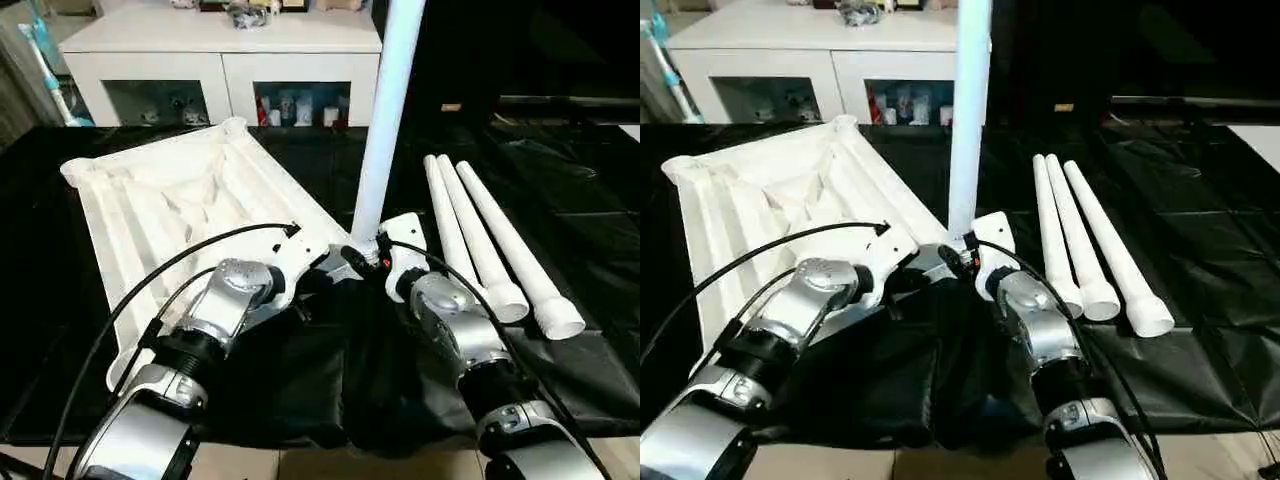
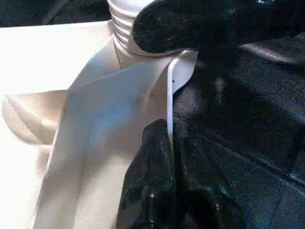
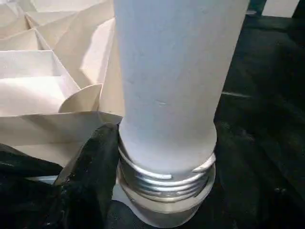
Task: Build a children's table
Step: Rotate leg to tighten
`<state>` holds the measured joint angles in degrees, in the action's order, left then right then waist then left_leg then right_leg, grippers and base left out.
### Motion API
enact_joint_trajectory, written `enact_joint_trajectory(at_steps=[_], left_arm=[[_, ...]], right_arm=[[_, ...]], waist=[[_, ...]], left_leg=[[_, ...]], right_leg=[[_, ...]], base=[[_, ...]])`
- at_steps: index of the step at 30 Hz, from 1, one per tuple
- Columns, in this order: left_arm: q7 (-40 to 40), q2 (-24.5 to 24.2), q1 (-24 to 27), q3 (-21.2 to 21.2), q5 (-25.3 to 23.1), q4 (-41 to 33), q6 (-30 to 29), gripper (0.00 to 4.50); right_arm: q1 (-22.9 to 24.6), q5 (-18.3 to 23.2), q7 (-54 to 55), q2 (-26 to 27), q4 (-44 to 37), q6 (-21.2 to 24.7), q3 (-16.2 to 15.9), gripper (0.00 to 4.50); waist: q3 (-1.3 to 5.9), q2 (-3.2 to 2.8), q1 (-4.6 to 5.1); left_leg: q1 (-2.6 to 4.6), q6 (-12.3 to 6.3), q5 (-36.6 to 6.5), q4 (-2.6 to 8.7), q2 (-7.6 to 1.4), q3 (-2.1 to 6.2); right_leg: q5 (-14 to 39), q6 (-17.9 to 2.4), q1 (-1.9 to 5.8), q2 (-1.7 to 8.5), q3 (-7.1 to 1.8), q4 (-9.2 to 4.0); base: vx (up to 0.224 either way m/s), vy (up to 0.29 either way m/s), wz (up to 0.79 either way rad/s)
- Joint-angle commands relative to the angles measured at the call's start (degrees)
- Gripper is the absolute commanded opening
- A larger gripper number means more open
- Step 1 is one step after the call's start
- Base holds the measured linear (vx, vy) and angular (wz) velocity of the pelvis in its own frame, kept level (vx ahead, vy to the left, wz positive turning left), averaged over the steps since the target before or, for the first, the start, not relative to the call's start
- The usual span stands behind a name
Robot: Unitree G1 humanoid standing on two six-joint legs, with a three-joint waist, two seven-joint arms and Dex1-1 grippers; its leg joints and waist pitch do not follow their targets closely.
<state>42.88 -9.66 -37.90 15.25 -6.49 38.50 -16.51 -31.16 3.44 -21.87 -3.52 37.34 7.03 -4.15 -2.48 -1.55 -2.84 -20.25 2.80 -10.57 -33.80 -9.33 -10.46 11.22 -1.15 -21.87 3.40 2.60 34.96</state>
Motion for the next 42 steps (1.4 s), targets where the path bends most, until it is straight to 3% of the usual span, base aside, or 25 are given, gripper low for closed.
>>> enact_joint_trajectory(at_steps=[1,8,10,12,14,17,19,24,30,40,42], left_arm=[[0.93,0.54,1.0,1.65,-0.34,1.0,2.05,0.0],[5.62,-2.83,3.57,2.12,0.54,-2.78,3.55,0.0],[11.79,-5.8,6.35,3.07,2.13,-7.79,7.67,0.0],[15.38,-8.1,8.57,3.08,3.63,-11.72,9.21,0.0],[15.62,-8.42,8.83,3.02,3.72,-12.13,9.15,0.0],[15.84,-10.12,9.67,2.58,3.37,-12.94,9.93,0.0],[16.52,-10.26,9.74,2.18,3.99,-12.91,9.26,0.44],[17.19,-10.45,9.82,0.9,5.2,-12.68,10.59,0.86],[17.55,-10.22,8.81,1.53,4.68,-10.49,11.32,0.86],[17.76,-9.9,6.61,0.93,5.01,-4.62,12.7,0.86],[17.72,-9.94,6.52,1.03,4.83,-4.13,12.92,0.59]], right_arm=[[1.98,2.24,-5.91,1.79,0.32,0.91,-2.58,3.4],[4.04,2.9,-11.07,-1.9,-5.7,-0.27,-2.56,3.84],[6.31,5.35,-17.48,-5.0,-11.93,0.35,-2.97,3.84],[8.03,6.79,-21.14,-7.74,-16.17,1.32,-3.06,3.84],[8.32,6.89,-21.82,-8.26,-16.7,1.35,-3.13,3.84],[9.8,6.97,-25.18,-11.12,-18.66,0.78,-3.4,3.84],[10.01,7.0,-25.74,-11.54,-18.79,0.46,-3.33,3.86],[10.51,7.18,-26.78,-12.65,-20.28,1.4,-3.41,3.86],[10.5,7.19,-27.09,-12.77,-20.7,1.85,-3.51,3.86],[11.19,7.19,-26.94,-12.92,-21.45,1.75,-3.56,3.86],[11.24,7.16,-26.92,-12.93,-21.45,1.7,-3.57,3.86]], waist=[[2.7,0.13,-0.35],[2.68,0.4,-0.65],[2.74,0.46,-0.8],[3.02,0.29,-1.01],[3.13,0.13,-1.09],[3.39,0.17,-1.55],[3.17,0.27,-1.87],[3.18,0.44,-1.99],[3.2,0.38,-2.01],[3.13,0.13,-2.06],[3.06,0.18,-2.05]], left_leg=[[0.21,-1.68,-17.72,4.6,-3.64,2.01],[0.04,-2.39,-16.41,4.78,-3.88,1.96],[-0.23,-3.23,-15.45,4.85,-4.14,2.02],[-0.17,-3.68,-13.46,4.65,-4.05,1.82],[-0.22,-4.43,-10.89,4.43,-4.07,1.61],[-0.45,-5.21,-8.54,4.06,-4.08,1.52],[-0.53,-5.27,-8.89,4.01,-3.97,1.4],[-0.47,-4.42,-9.76,4.08,-3.99,1.46],[-0.53,-4.75,-9.13,3.94,-3.93,1.42],[-0.4,-3.72,-10.95,4.03,-3.89,1.51],[-0.41,-3.44,-11.53,4.14,-3.91,1.56]], right_leg=[[18.86,-10.59,1.66,5.46,-2.92,-5.53],[18.18,-10.51,1.79,5.46,-2.98,-5.4],[16.18,-10.21,1.97,5.5,-3.13,-5.19],[12.33,-11.42,2.06,5.35,-3.02,-4.79],[8.2,-12.31,1.78,5.17,-2.98,-4.4],[4.16,-13.01,1.94,5.14,-2.92,-3.87],[4.73,-13.27,1.81,5.17,-2.83,-4.02],[7.65,-12.44,1.79,5.11,-2.79,-4.15],[5.59,-12.72,1.84,5.12,-2.78,-3.98],[8.04,-12.41,1.86,5.16,-2.75,-4.28],[9.33,-12.05,1.87,5.2,-2.77,-4.36]], base=[[0.0,0.0,0.0],[0.0,0.0,0.0],[0.0,0.0,0.0],[0.0,0.0,0.0],[0.0,0.0,0.0],[0.0,0.0,0.0],[0.0,0.0,0.0],[0.0,0.0,0.0],[0.0,0.0,0.0],[0.0,0.0,0.0],[0.0,0.0,0.0]])
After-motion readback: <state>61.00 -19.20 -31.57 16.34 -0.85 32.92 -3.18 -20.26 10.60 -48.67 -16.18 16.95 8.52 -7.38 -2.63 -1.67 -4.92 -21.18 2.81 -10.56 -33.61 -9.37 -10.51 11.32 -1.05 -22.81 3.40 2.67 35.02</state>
